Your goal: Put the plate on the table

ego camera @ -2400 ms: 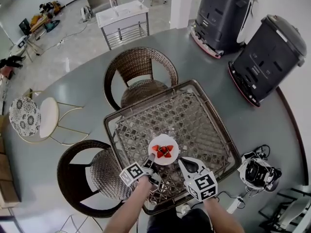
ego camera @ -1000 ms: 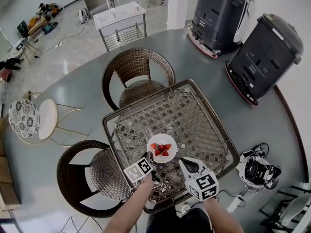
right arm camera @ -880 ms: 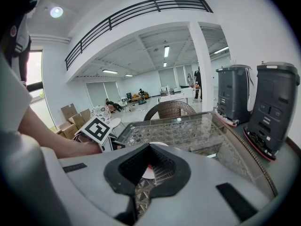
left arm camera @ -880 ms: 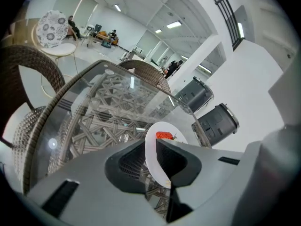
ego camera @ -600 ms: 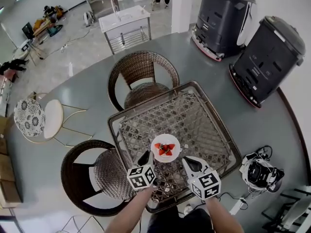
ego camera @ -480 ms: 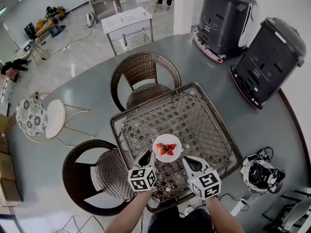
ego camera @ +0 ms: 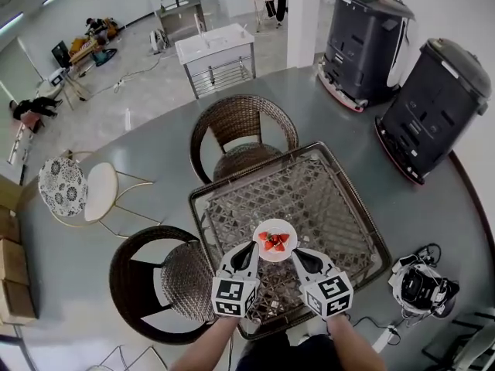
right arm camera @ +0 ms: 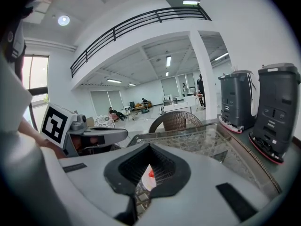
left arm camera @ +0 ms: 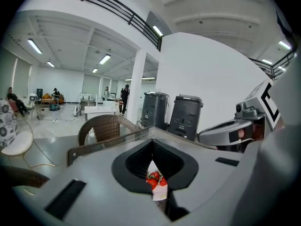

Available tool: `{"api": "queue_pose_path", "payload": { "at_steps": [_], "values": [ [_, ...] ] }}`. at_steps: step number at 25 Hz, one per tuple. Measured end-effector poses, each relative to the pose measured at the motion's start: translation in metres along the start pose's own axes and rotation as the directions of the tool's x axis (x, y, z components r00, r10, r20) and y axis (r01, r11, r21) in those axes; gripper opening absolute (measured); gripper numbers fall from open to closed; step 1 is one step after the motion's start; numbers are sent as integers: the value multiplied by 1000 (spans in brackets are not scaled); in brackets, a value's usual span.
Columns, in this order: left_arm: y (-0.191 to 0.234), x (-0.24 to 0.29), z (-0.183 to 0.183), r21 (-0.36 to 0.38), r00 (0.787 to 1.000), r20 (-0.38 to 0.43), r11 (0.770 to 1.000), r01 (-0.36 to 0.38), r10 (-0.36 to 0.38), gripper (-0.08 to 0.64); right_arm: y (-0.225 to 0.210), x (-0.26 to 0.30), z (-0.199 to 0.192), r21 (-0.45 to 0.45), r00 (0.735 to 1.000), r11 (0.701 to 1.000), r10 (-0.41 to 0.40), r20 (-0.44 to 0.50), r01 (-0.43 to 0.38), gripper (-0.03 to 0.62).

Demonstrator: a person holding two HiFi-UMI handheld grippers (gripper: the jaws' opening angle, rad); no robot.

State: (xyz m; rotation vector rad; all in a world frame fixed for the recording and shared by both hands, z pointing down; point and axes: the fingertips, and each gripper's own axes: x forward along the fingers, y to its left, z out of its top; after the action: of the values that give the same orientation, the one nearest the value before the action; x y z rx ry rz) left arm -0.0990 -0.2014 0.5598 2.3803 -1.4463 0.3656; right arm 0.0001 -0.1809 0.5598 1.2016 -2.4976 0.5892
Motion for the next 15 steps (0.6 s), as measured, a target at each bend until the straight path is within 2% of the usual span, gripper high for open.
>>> {"api": "queue_pose_path", "payload": {
  "at_steps": [4,8,15],
  "values": [
    [-15,-6,14,36,999,23,998,47,-47,8,3,-6,15,-19,998,1000,-14,68,15,5],
    [-23,-11,22,26,996,33,997,77,-77,8,10,-10,31,-39,991,999,-3,131,8,5],
    [-31,-17,28,17,994,41,995,102,-103,8,15,-14,41,-49,987,999,9,162,-1,5]
  ]
}}
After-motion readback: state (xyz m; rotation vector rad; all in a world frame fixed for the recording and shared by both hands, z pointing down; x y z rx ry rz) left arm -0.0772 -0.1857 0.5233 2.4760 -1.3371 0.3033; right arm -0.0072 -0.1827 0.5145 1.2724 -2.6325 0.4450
